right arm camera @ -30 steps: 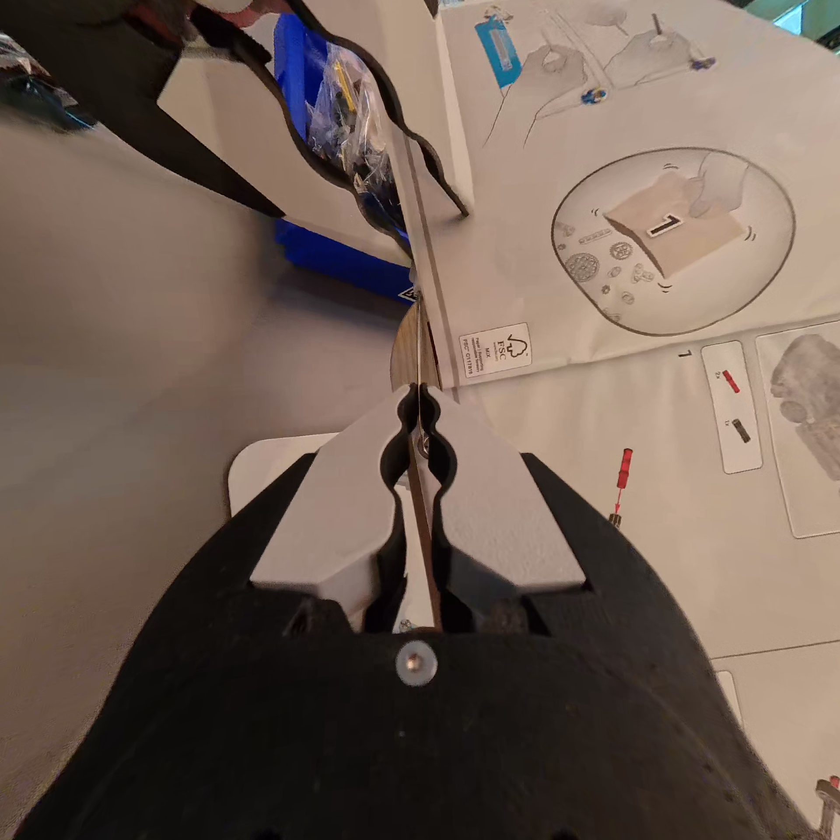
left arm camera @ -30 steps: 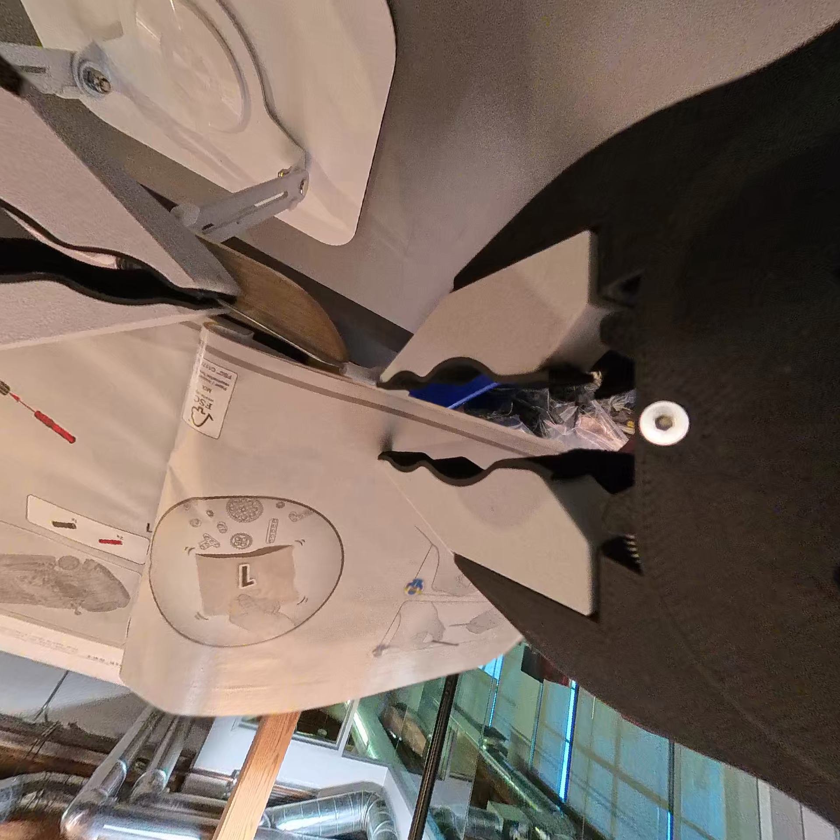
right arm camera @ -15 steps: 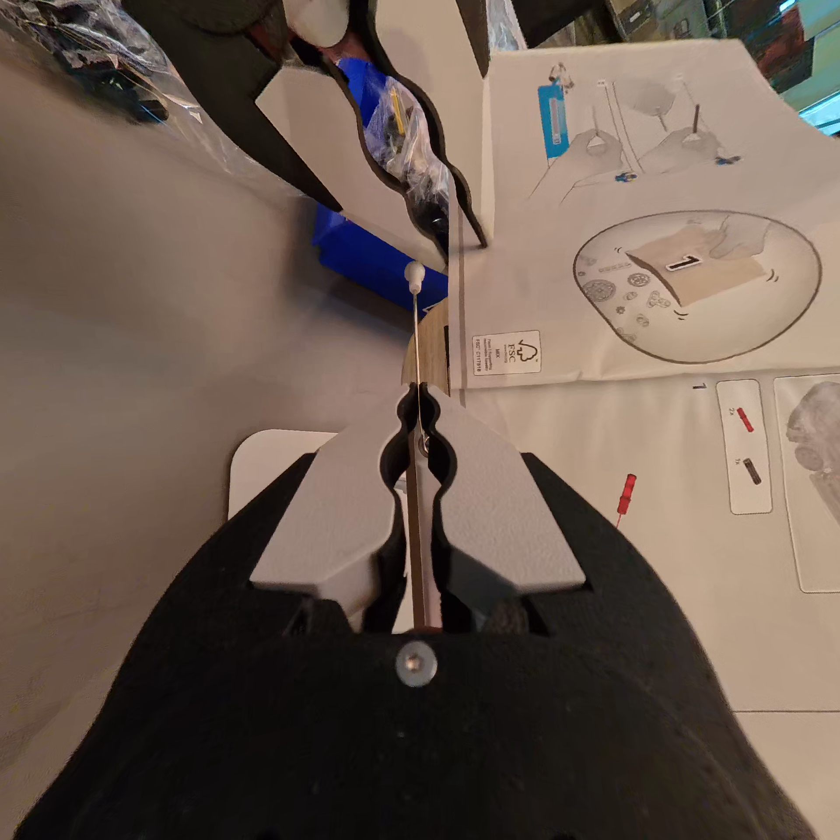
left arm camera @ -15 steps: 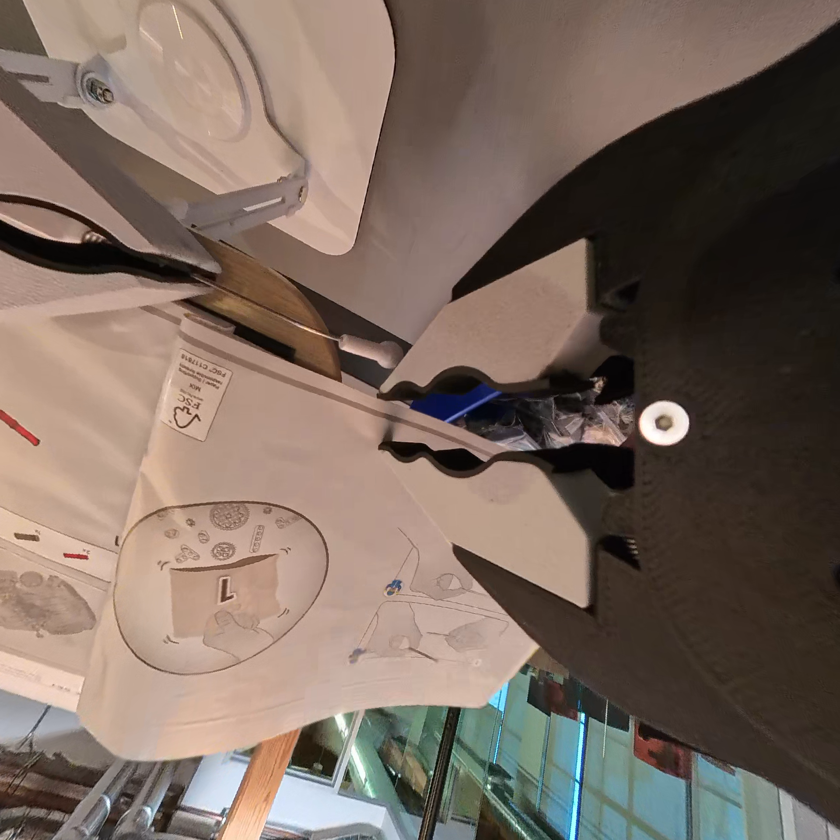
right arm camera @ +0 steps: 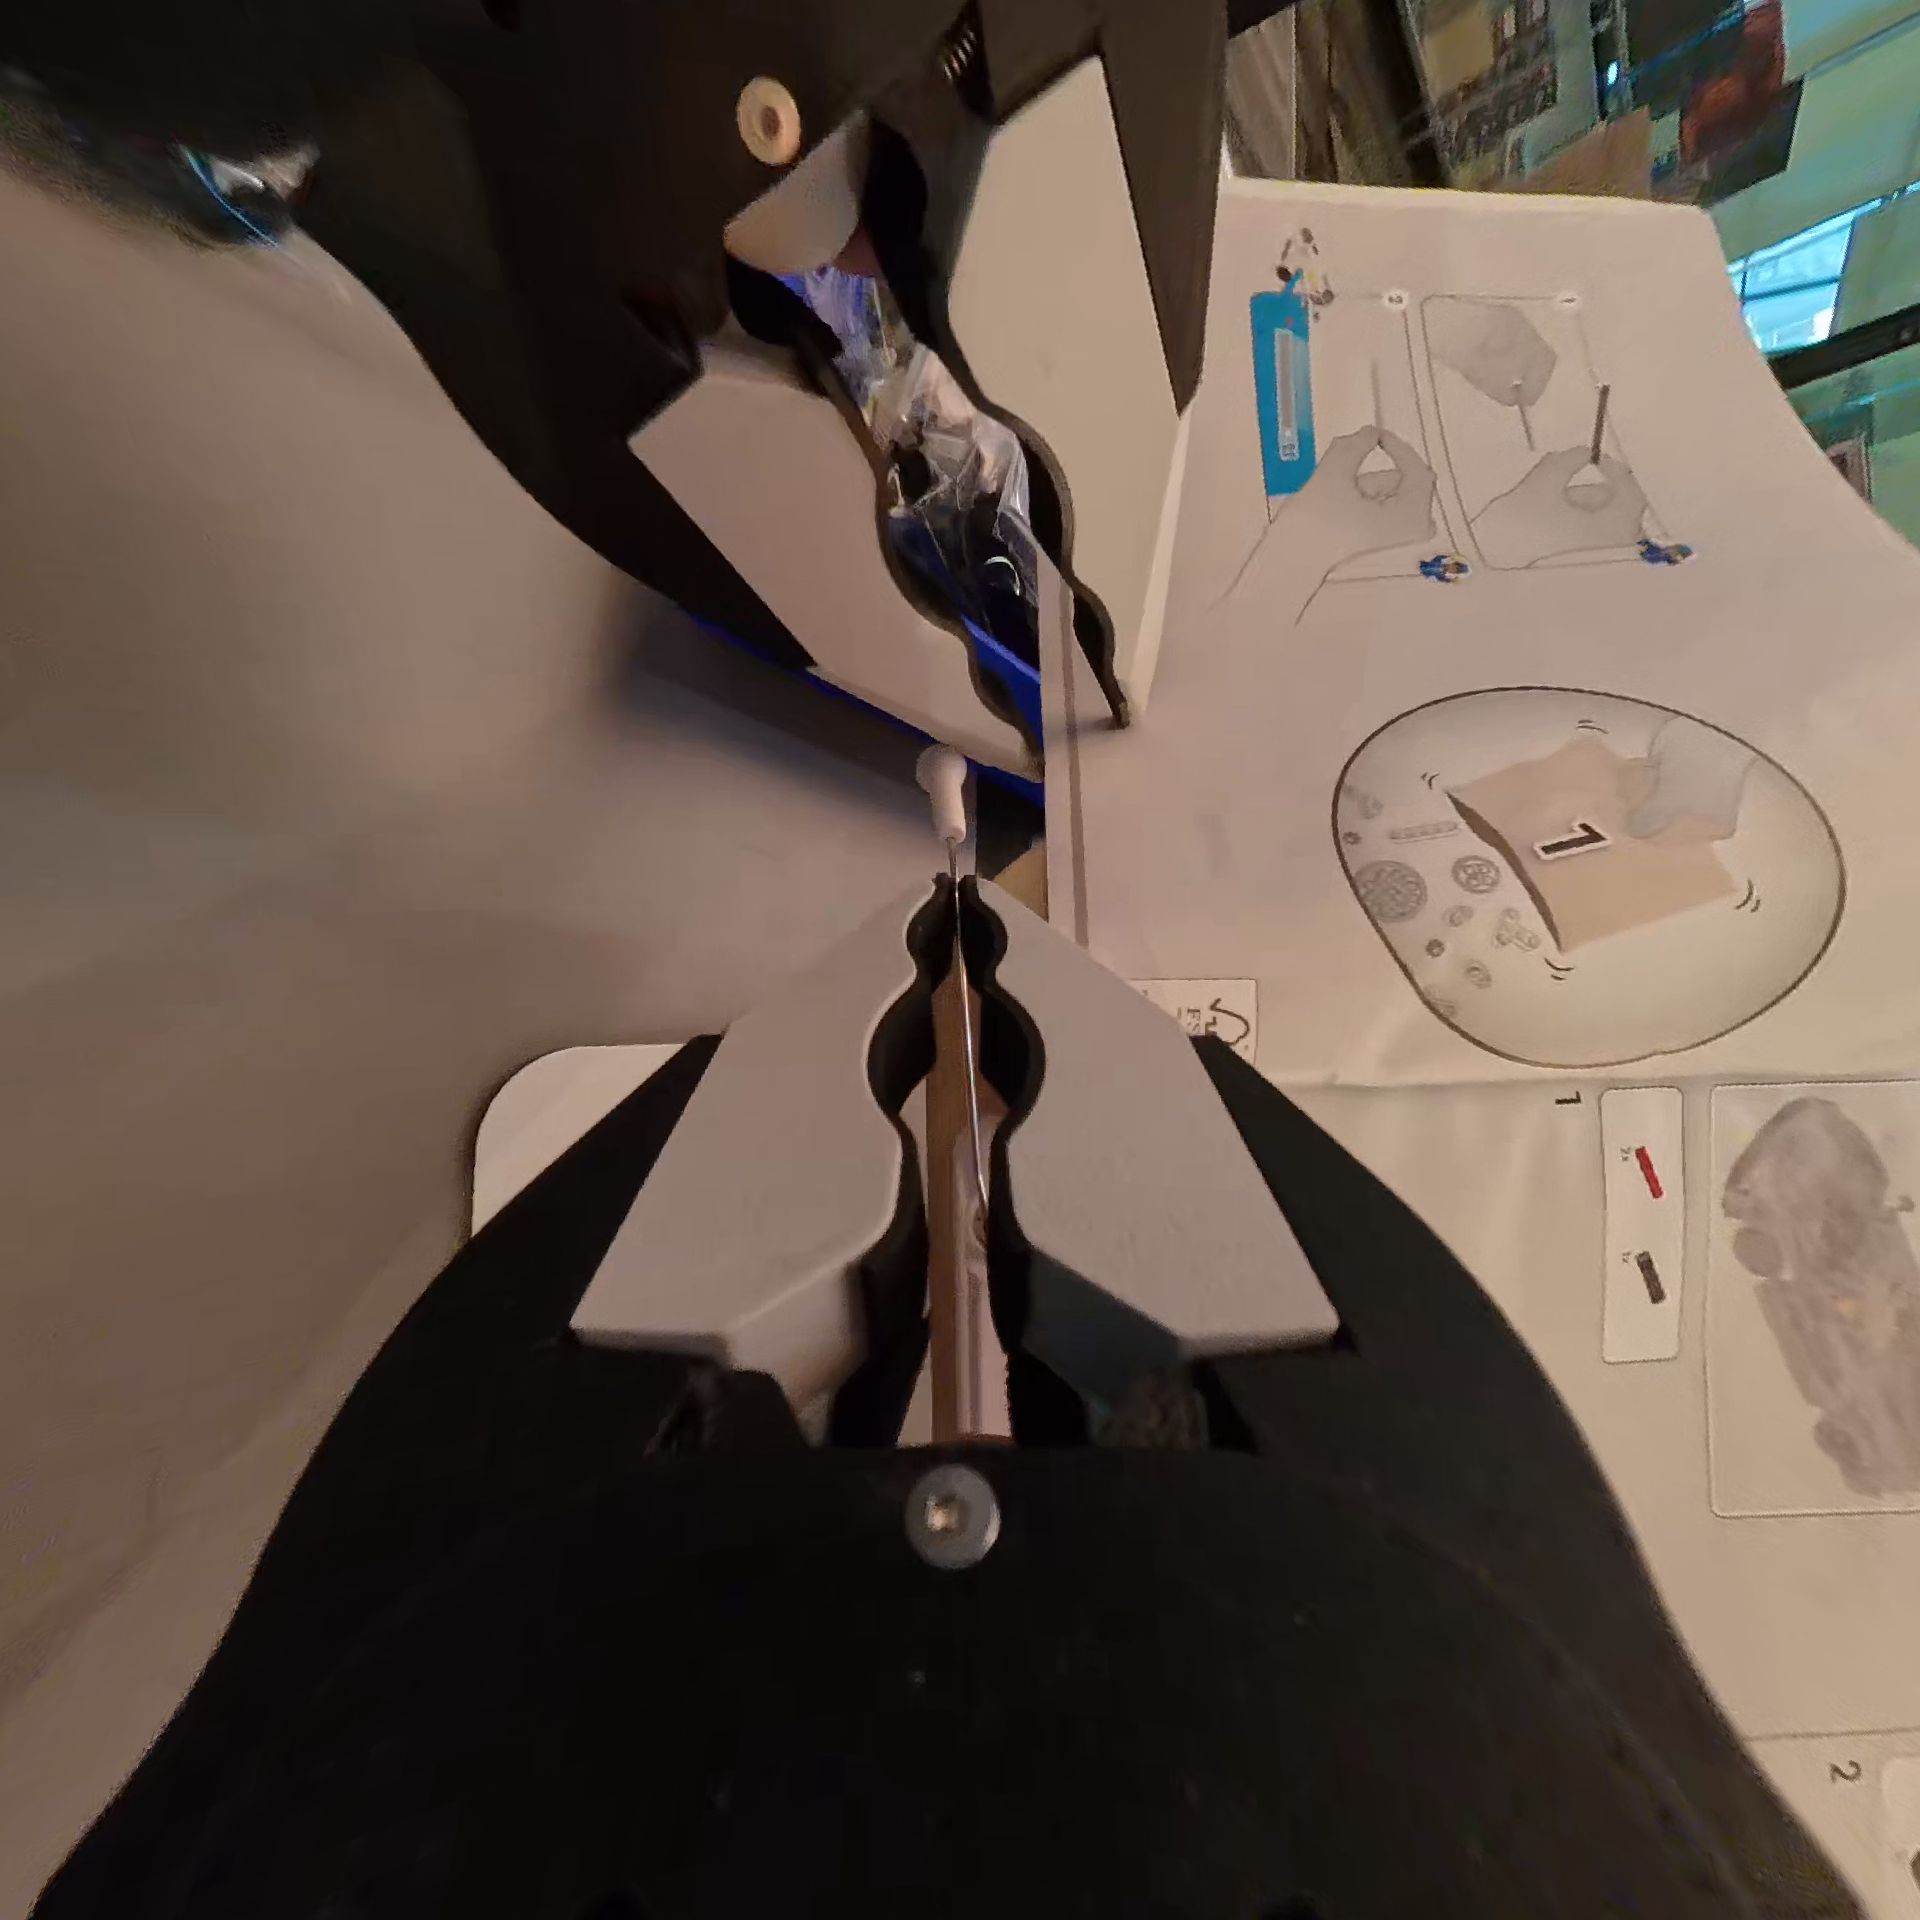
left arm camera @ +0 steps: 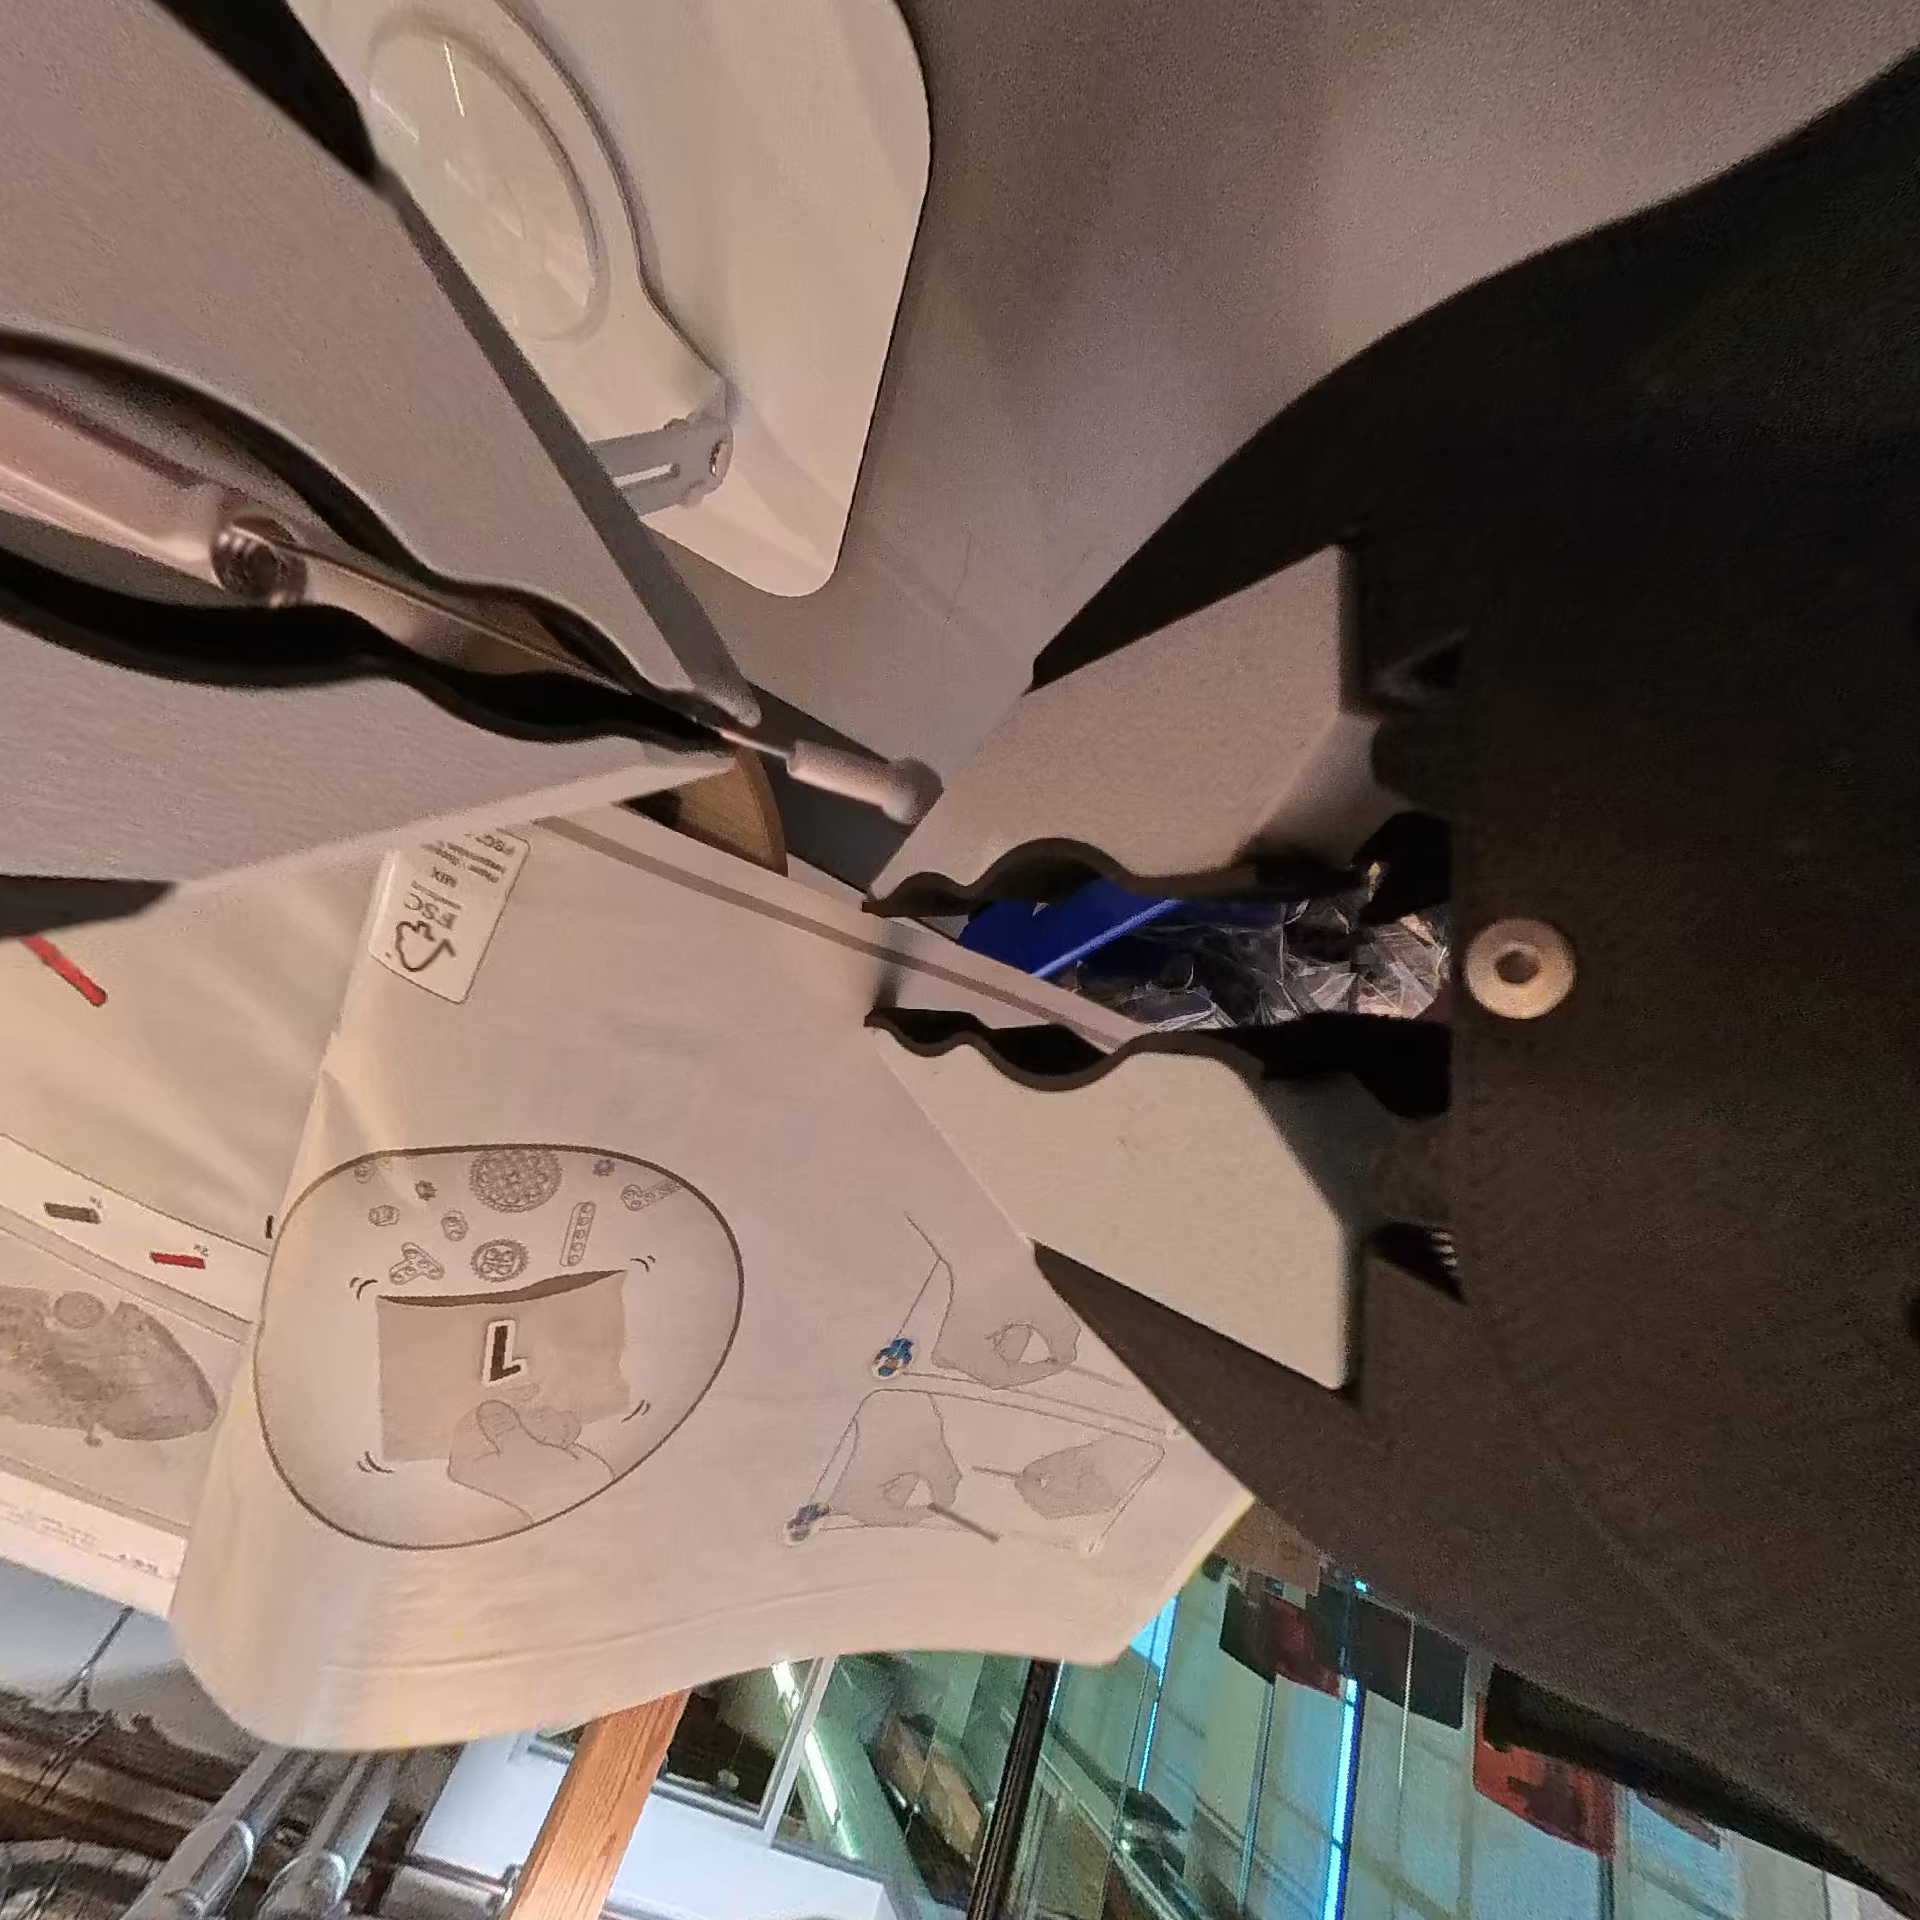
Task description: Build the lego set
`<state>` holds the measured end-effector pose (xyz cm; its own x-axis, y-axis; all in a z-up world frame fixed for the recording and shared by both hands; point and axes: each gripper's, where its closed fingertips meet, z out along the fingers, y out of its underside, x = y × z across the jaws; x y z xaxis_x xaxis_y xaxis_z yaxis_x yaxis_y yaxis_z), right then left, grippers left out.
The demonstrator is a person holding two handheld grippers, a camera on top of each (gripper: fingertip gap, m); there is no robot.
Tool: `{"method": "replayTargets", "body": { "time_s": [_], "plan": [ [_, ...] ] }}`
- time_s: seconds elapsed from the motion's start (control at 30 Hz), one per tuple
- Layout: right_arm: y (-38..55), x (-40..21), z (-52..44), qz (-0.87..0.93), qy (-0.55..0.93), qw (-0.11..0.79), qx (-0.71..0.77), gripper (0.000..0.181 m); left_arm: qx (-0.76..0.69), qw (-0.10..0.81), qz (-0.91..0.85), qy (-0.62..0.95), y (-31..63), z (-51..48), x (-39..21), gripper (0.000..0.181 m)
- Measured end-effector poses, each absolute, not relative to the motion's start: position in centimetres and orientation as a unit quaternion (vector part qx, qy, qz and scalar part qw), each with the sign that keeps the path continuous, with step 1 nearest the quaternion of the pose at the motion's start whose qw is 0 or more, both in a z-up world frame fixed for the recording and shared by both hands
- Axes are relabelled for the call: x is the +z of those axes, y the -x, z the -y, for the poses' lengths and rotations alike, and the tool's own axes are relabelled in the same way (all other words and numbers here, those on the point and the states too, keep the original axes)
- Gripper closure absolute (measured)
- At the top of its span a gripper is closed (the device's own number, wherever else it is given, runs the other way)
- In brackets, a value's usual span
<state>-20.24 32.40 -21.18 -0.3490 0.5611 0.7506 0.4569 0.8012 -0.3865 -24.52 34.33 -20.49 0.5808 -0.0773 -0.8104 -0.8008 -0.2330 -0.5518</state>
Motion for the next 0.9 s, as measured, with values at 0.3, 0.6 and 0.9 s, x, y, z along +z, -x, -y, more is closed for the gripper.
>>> {"method": "replayTargets", "body": {
  "time_s": [0.3, 0.6, 0.9],
  "plan": [
    [19.8, -18.9, -32.0, 0.774, 0.344, 0.513, 0.140, 0.181, 0.336, 0.525, -0.313, 0.716, 24.6, -34.5, -21.1, 0.167],
    [19.1, -15.6, -35.6, 0.655, 0.456, 0.560, 0.225, 0.181, 0.329, 0.528, -0.309, 0.719, 24.5, -35.0, -21.2, 0.166],
    [17.3, -15.2, -38.4, 0.552, 0.543, 0.565, 0.286, 0.181, 0.328, 0.526, -0.308, 0.722, 24.4, -35.1, -21.2, 0.167]
  ]
}}
